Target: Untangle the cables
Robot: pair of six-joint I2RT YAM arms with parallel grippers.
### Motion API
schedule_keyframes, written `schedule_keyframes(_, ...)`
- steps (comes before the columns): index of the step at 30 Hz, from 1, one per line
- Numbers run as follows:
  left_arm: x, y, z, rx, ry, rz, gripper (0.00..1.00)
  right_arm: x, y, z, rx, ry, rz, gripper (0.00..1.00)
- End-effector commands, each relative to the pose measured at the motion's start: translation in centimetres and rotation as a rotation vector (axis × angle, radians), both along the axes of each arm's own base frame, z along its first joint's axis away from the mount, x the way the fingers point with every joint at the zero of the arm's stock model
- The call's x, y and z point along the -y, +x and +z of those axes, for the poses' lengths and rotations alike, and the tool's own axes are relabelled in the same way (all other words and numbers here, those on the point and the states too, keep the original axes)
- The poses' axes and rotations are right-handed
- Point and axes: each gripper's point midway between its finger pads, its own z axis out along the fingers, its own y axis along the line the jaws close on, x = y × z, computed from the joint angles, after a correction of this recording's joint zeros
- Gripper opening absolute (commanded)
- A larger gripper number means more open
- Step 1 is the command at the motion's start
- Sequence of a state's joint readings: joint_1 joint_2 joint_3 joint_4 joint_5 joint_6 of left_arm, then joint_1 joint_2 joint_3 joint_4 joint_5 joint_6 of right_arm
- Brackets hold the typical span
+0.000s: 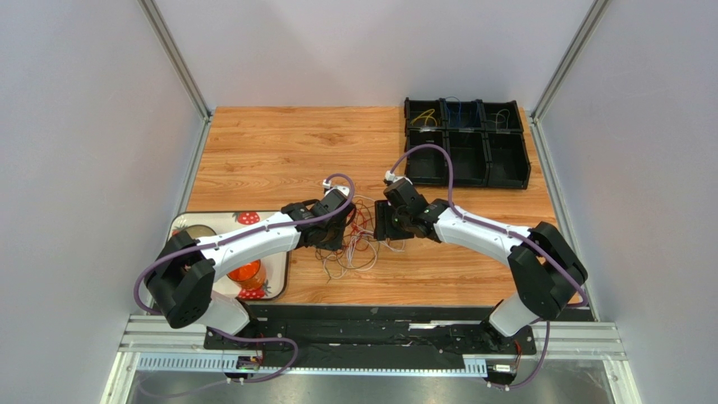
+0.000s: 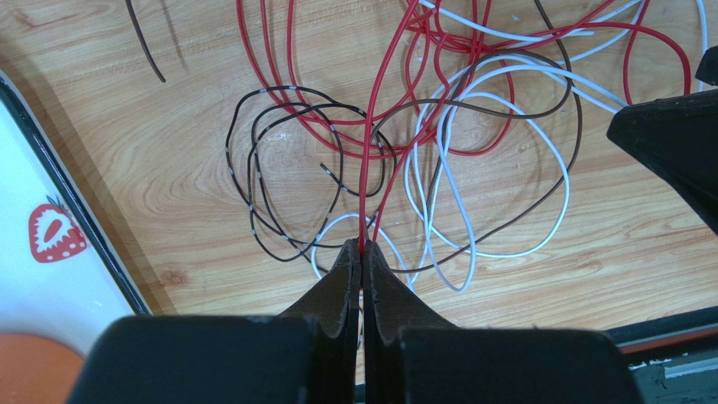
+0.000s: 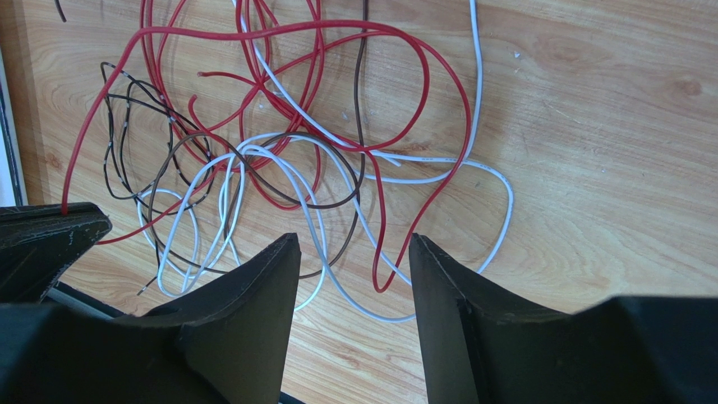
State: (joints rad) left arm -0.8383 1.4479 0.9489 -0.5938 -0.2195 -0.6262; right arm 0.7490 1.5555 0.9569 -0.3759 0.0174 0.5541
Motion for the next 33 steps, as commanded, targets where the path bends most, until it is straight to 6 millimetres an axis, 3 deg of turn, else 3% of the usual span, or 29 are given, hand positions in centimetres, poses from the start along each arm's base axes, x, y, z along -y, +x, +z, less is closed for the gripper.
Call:
schedule_keyframes(1,0.2,0.2,0.1,0.010,-0.014,0.011,0.00,-1.6,1.6,1.9,0.056,0.051,-0.004,0.54)
schedule_keyframes(10,0.2,0.2,0.1,0.011,-0.014,0.009,0.00,-2.4,1.9,2.0,0.053,0.049,0.011,0.54)
schedule_keyframes(20,-0.3,-0.1,0.3,0.016,-0.014,0.016,0.00,-1.1,3.3,2.2,0.091,-0.027,-0.058,0.54)
schedule_keyframes(33,-0.3,-0.3,0.2,0.011,-0.012,0.014,0.00,-1.3,4.1,0.0,0.035,-0.093,-0.106,0.50)
